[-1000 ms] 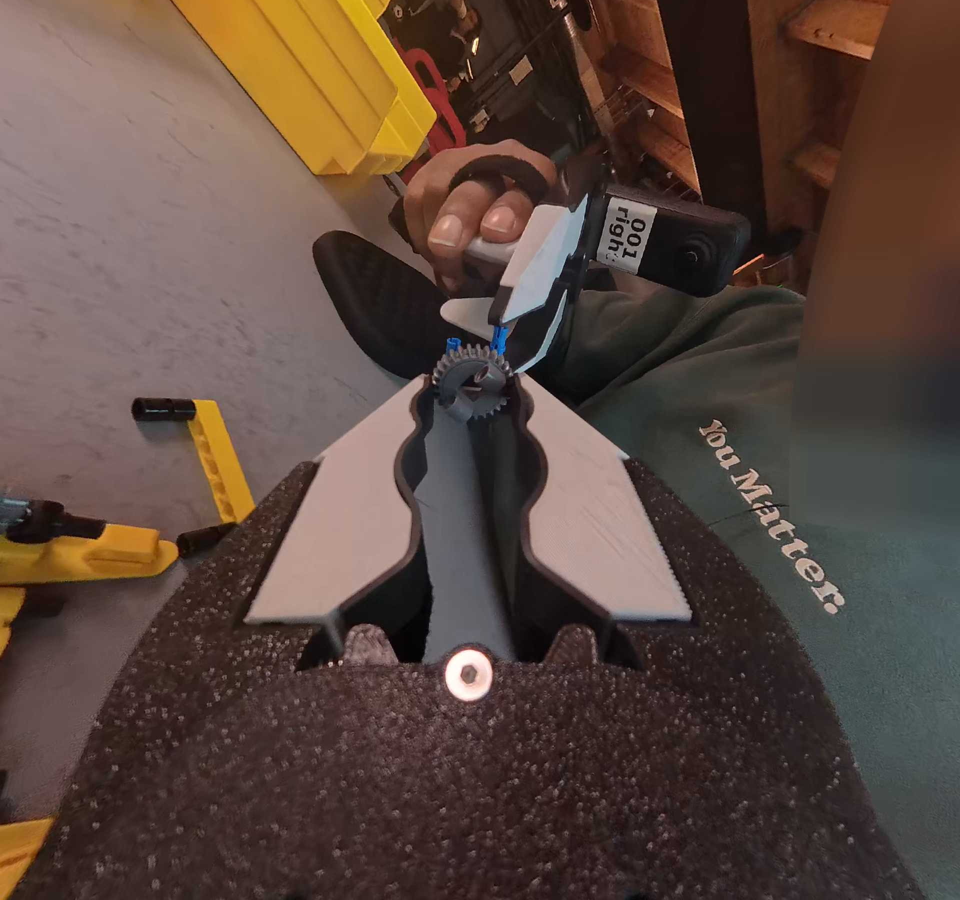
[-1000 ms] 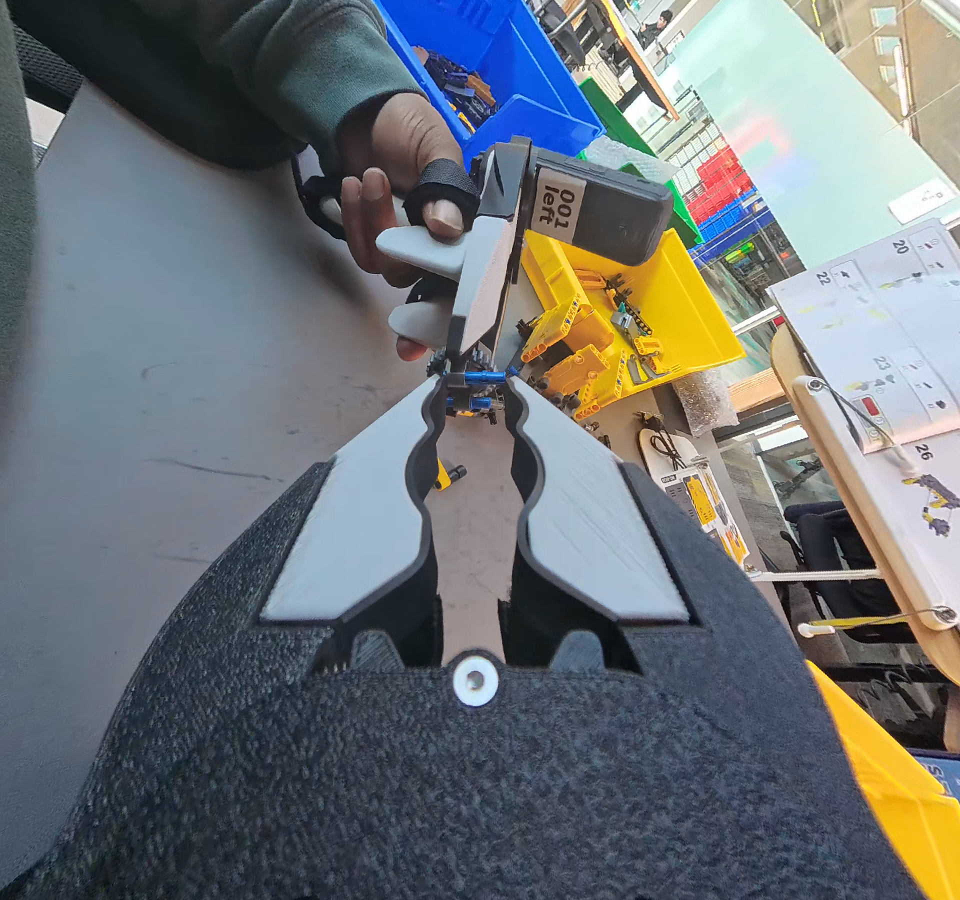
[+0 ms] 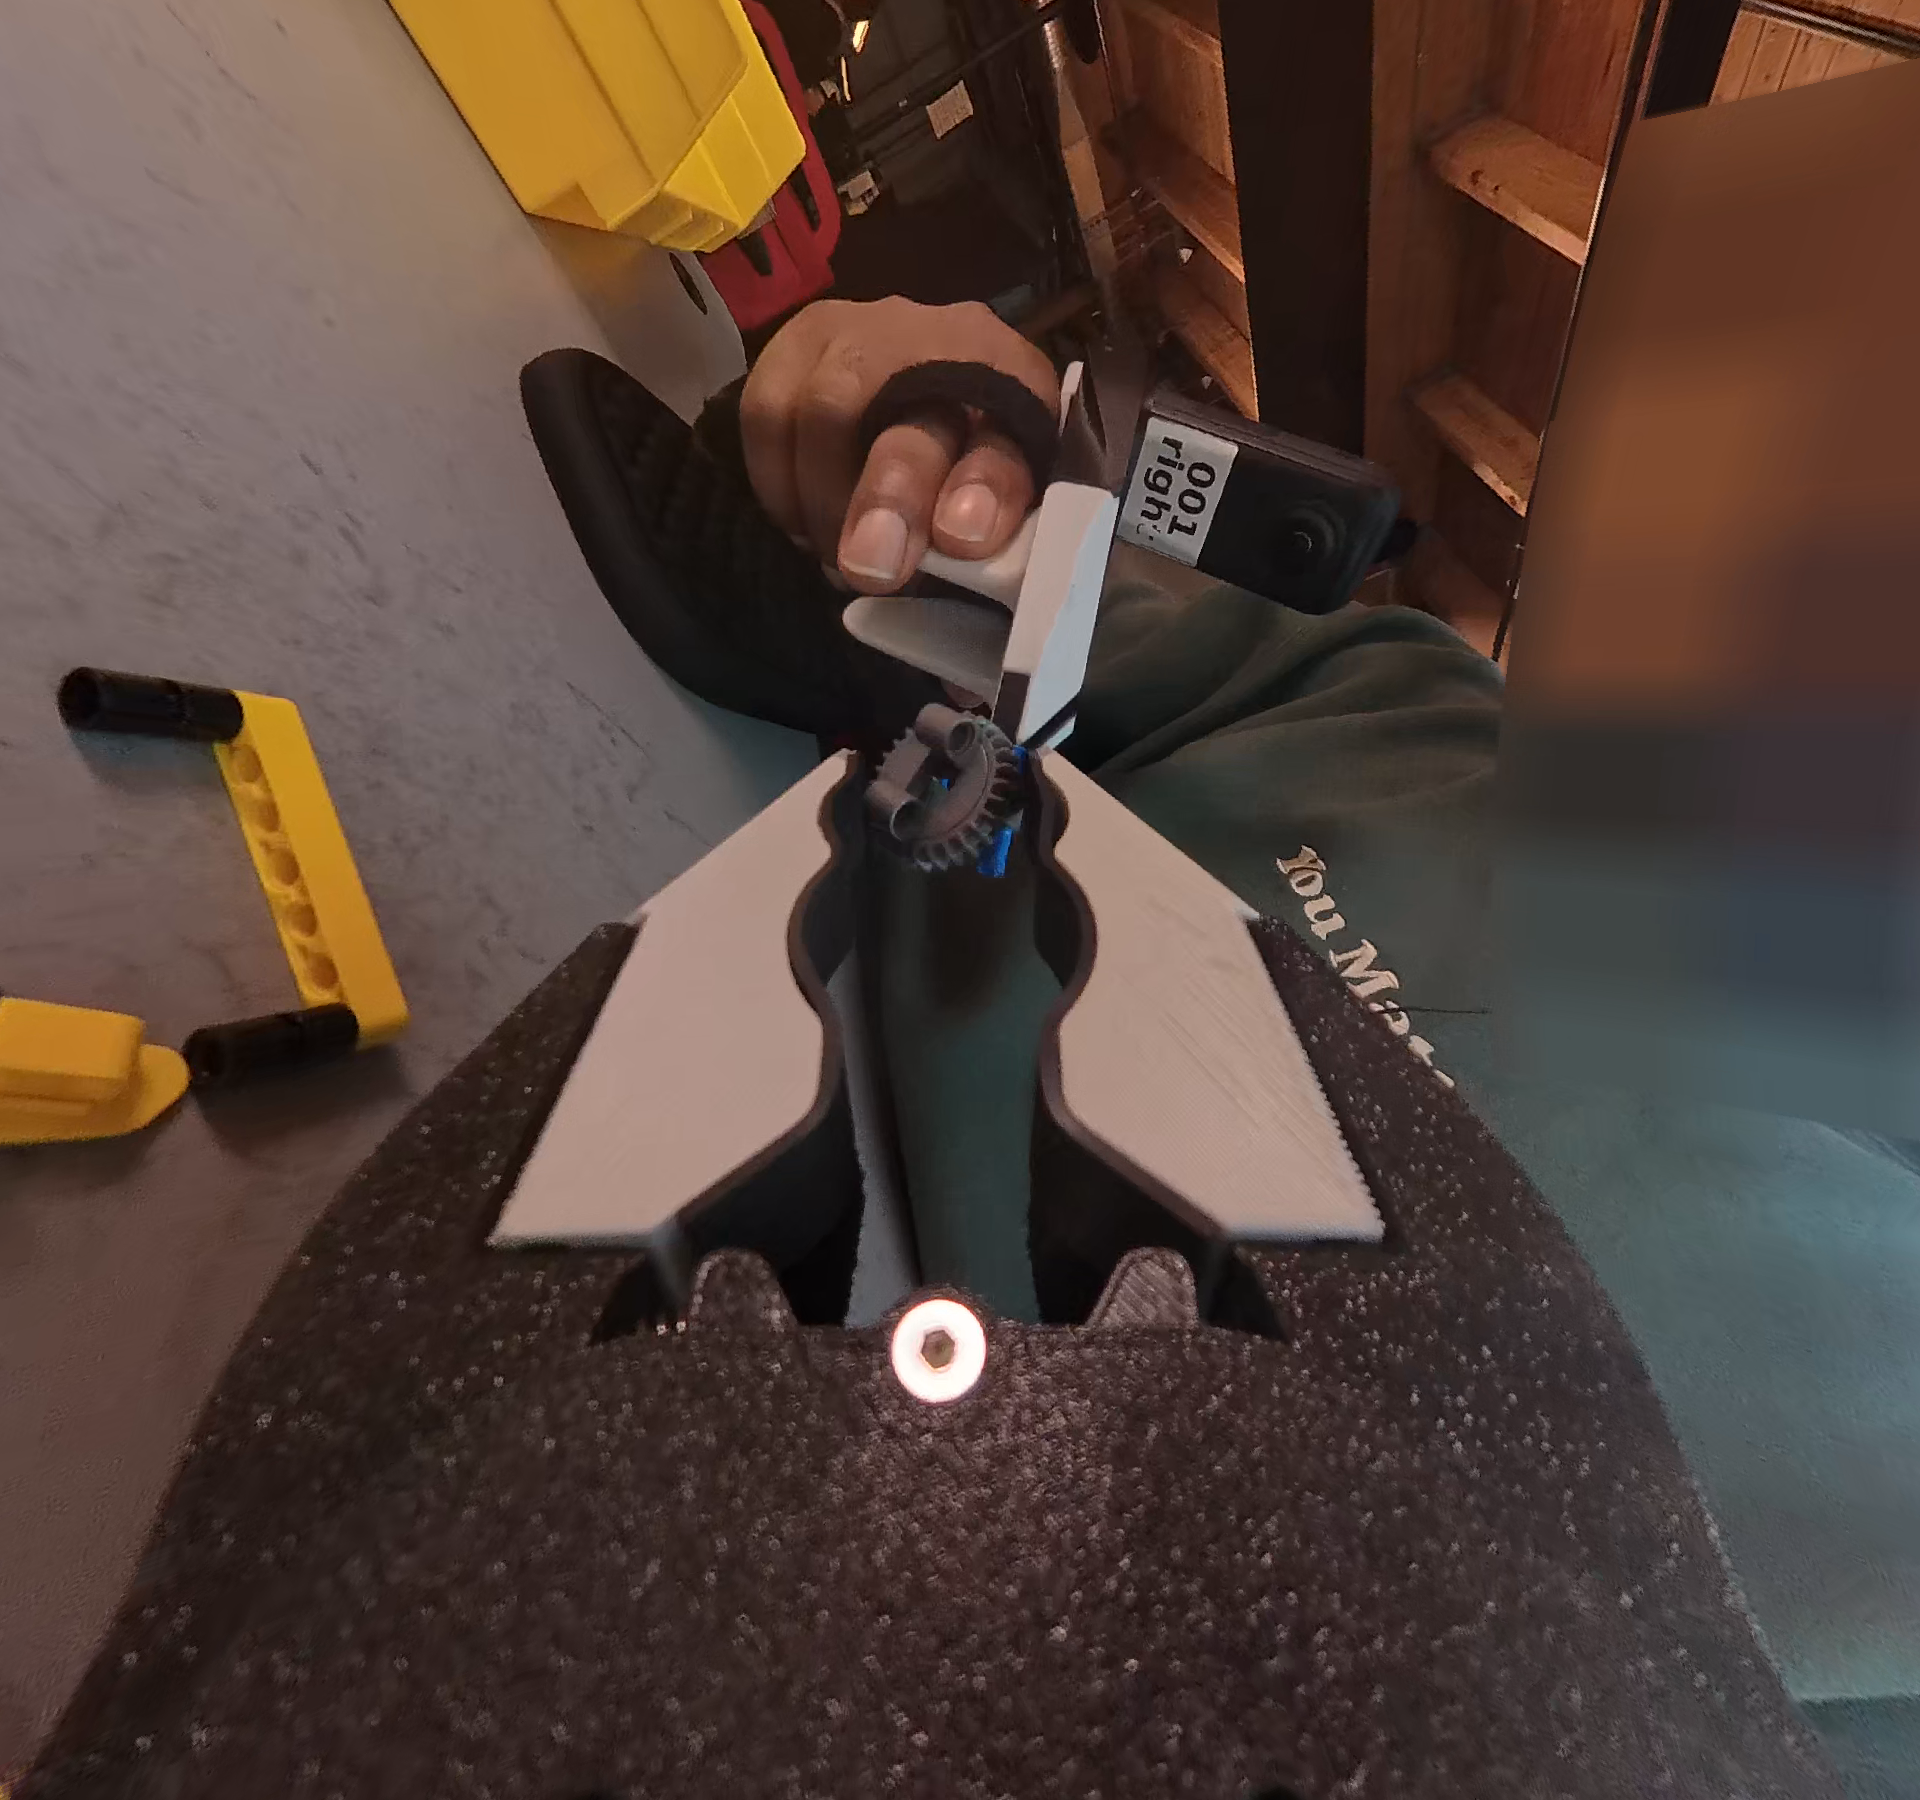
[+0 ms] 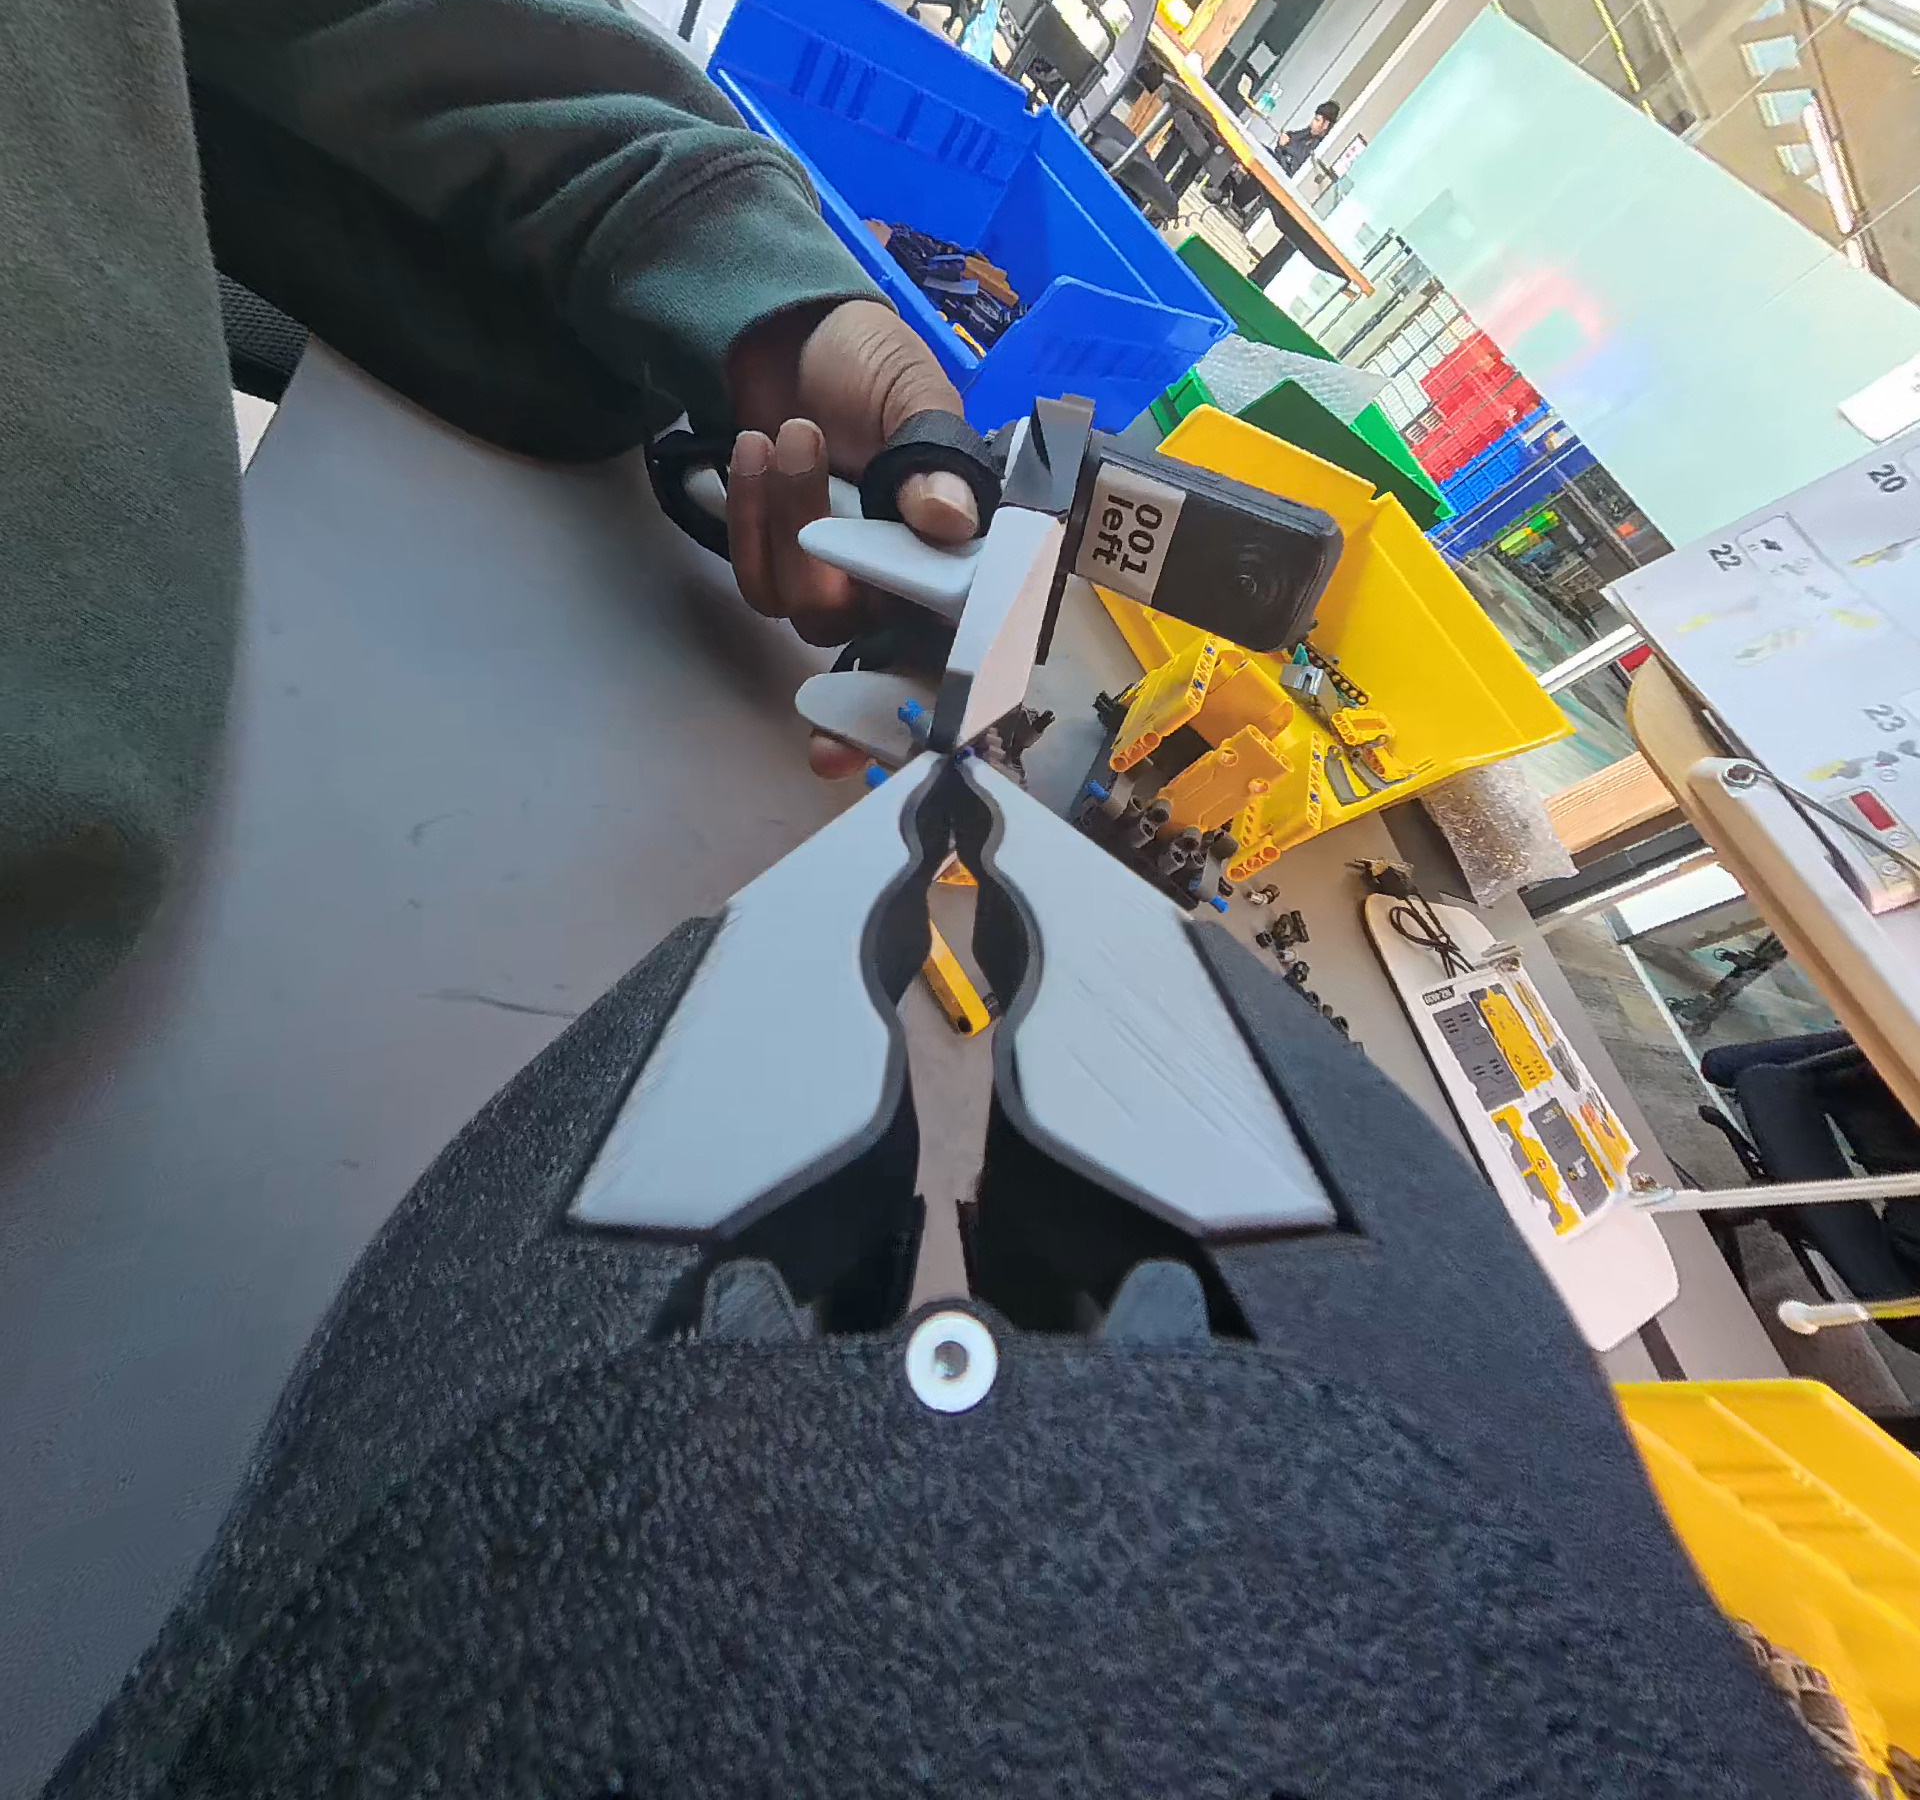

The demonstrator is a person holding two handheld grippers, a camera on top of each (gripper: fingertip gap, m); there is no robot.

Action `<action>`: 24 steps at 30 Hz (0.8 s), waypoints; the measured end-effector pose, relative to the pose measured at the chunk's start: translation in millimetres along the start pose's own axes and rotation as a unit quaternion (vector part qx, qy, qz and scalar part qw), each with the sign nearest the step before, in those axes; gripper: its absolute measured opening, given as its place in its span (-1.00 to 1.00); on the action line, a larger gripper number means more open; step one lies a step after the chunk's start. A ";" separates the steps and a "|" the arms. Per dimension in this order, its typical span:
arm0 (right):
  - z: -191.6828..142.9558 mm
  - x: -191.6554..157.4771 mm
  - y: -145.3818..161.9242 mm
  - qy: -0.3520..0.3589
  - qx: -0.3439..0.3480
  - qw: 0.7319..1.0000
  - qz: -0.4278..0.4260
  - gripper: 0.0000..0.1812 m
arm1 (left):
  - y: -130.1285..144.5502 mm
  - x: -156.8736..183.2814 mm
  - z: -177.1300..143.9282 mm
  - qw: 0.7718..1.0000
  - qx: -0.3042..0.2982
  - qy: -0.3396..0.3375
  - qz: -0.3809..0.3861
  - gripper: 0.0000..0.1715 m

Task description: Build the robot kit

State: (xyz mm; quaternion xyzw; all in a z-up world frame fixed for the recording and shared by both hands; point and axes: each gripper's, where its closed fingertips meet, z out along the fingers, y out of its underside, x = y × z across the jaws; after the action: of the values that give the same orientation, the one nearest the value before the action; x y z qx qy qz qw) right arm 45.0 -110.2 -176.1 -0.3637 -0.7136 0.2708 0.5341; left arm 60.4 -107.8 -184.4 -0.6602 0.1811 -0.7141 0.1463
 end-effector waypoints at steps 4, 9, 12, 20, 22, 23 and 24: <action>1.4 7.9 0.8 0.024 0.008 0.999 0.023 -1.00 | -7.1 0.5 -3.8 1.000 0.015 -0.005 0.009 -0.66; -3.7 20.6 -0.2 0.047 0.024 0.997 0.048 -0.79 | -25.7 8.4 -16.3 0.997 0.072 0.018 0.000 -0.66; -3.7 33.4 2.0 0.085 0.014 0.994 0.067 -0.74 | -38.3 12.0 -22.6 0.993 0.114 0.033 -0.012 -0.66; 15.2 52.9 -2.3 0.145 0.003 0.987 0.070 -0.77 | -55.7 22.9 -28.3 0.978 0.189 0.071 -0.042 -0.65; 15.8 54.9 -3.4 0.149 -0.001 0.987 0.058 -0.78 | -57.5 24.1 -30.1 0.977 0.197 0.070 -0.042 -0.66; 16.3 55.8 -3.0 0.149 -0.003 0.987 0.058 -0.78 | -58.4 23.8 -30.9 0.976 0.201 0.069 -0.043 -0.66; 16.3 56.8 -3.4 0.149 0.000 0.987 0.062 -0.79 | -59.4 24.3 -31.7 0.975 0.206 0.073 -0.046 -0.65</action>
State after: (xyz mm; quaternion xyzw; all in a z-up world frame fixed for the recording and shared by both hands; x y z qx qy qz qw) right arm 19.2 -66.3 -146.0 -0.4437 -0.6024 0.2461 0.6162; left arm 28.6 -63.7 -138.0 -0.5698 0.0100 -0.7882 0.2325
